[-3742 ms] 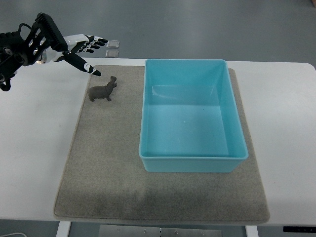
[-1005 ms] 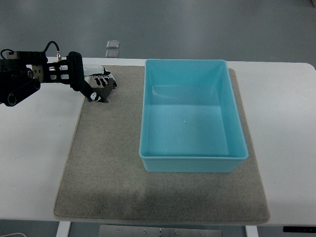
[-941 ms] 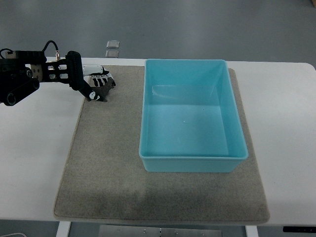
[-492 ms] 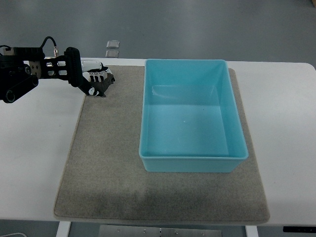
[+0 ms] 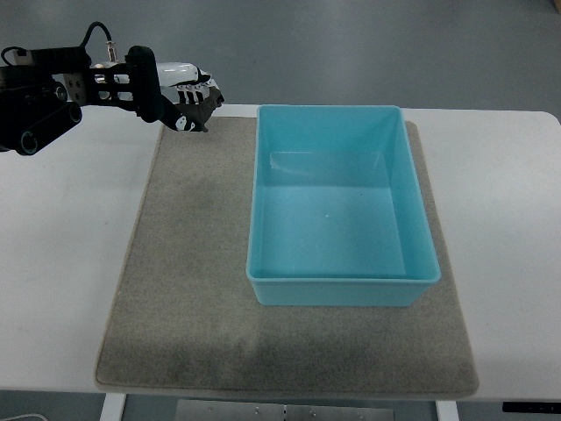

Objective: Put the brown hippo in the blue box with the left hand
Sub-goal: 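Lift the hippo with the left hand and carry it over the blue box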

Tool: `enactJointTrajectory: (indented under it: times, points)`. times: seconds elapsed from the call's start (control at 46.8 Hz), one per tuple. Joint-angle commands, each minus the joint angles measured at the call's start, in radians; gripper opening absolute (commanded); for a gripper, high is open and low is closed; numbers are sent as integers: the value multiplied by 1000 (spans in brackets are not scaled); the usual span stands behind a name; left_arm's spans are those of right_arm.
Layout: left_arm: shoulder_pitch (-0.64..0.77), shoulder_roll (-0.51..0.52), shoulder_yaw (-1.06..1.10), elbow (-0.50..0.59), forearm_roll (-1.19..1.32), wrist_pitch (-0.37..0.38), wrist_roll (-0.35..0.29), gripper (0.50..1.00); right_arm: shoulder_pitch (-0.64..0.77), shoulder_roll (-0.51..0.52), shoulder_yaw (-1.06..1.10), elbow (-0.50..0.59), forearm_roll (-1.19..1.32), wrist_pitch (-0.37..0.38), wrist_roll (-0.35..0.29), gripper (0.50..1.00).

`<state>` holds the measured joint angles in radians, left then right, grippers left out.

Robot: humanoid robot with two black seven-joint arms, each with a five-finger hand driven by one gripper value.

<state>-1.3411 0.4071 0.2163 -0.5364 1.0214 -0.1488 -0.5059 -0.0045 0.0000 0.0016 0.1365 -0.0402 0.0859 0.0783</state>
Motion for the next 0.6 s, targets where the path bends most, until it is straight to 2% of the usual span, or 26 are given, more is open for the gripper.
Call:
enactJointTrajectory:
  times: [0.0, 0.577]
  points:
    - [-18, -11, 0, 0, -3, 0, 0, 500, 0, 0, 0, 0, 0, 0, 0, 936]
    - [-90, -99, -29, -5, -7, 31, -8, 500, 0, 0, 0, 0, 0, 0, 0, 936]
